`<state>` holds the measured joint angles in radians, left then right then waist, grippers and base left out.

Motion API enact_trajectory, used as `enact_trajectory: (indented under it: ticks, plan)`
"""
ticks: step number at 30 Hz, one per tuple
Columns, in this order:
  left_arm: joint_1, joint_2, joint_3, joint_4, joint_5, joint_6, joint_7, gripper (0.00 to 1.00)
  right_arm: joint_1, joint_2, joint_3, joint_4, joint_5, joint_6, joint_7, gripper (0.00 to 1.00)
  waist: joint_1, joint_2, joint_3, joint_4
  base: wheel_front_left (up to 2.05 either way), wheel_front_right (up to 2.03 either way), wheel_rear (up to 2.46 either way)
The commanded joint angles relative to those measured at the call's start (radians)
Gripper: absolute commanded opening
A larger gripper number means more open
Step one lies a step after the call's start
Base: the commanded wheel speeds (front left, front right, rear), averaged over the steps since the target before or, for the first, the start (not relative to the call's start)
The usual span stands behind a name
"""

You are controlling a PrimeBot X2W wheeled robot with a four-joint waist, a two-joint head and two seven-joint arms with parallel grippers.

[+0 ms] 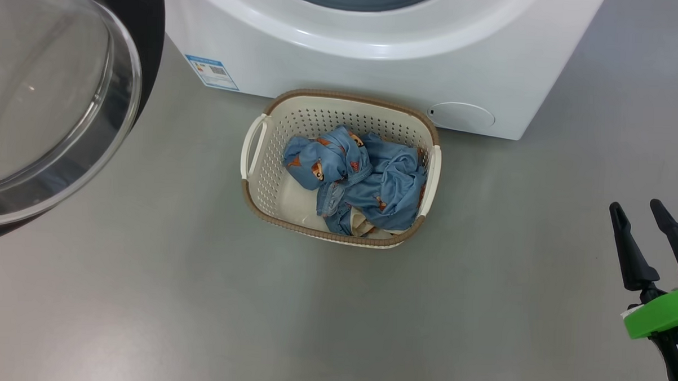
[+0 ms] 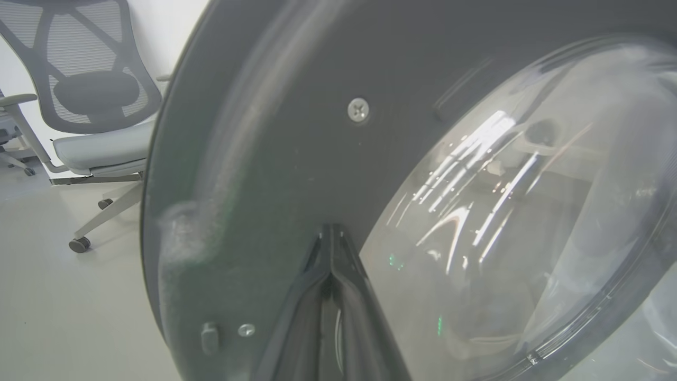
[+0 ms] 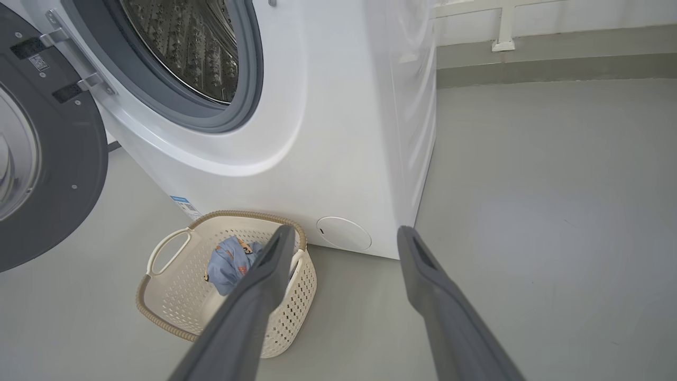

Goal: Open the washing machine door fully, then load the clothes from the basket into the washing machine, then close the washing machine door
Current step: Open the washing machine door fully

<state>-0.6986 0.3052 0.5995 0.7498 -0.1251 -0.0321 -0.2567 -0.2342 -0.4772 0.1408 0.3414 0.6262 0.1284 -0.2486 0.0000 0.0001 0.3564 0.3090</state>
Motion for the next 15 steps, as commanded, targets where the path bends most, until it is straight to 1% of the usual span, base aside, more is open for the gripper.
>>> enact_trajectory:
  ticks: [1, 9, 13, 15]
  plan:
    - [-0.013, 0.073, 0.027, -0.019, 0.013, -0.003, -0.005, 0.00, 0.000, -0.023, 0.023, -0.023, 0.005, 0.002, -0.013, 1.00, 0.0000, -0.0001, -0.001, 0.001, 0.00, 0.00, 0.00]
    - [0.023, 0.052, 0.053, -0.038, 0.020, -0.045, -0.005, 0.00, 0.000, -0.009, 0.031, -0.016, 0.005, 0.002, -0.013, 1.00, 0.0000, -0.0001, -0.030, 0.004, 0.00, 0.00, 0.00]
    - [0.057, 0.029, 0.052, -0.063, 0.009, -0.077, -0.005, 0.00, 0.011, 0.006, 0.031, -0.013, 0.006, 0.002, -0.013, 1.00, 0.0000, -0.0001, -0.055, 0.005, 0.00, 0.00, 0.00]
    - [0.082, 0.017, 0.054, -0.083, 0.004, -0.086, -0.005, 0.00, 0.017, 0.015, 0.034, -0.014, 0.005, 0.002, -0.013, 1.00, 0.0000, -0.0001, -0.070, 0.003, 0.00, 0.00, 0.00]
